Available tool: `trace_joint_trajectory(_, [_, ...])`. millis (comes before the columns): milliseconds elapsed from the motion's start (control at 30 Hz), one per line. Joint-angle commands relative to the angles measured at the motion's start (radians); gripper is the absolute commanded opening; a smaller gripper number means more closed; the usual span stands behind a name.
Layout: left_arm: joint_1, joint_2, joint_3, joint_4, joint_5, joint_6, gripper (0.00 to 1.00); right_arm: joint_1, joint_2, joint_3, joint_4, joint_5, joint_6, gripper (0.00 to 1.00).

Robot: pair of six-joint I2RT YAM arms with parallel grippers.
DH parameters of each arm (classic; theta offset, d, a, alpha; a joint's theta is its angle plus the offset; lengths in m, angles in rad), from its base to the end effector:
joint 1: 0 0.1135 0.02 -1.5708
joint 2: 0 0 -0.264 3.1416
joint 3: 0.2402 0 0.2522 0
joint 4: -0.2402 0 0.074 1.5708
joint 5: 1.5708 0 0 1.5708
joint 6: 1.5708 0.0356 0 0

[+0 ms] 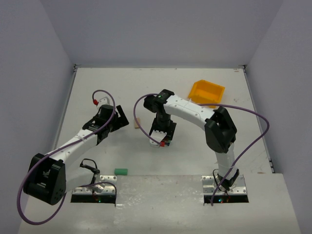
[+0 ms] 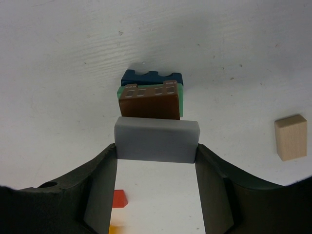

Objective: Build the wood block tower

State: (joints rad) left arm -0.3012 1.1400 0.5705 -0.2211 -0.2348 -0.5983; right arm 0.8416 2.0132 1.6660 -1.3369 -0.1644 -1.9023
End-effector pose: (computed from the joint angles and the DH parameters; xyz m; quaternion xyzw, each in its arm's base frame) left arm 0.2171 -0.0588 0.1946 -0.1800 0.9018 -0.0666 0.3872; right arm 0.2431 0.2809 0.2167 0.9745 -0.2011 -0.0993 0.0072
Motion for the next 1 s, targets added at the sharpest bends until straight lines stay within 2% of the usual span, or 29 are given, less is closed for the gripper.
trace_joint_trajectory(0, [-0.001,0.004,0.04,0.037,0.003,0.012,1.0,0.016,-0.043,-0.006,-0.171,-0.021,-0.041,0.58])
trace_joint_trajectory(967, [-0.001,0.014,0.046,0.039,0.002,0.015,1.0,0.025,-0.037,-0.025,-0.169,-0.015,-0.049,0.64])
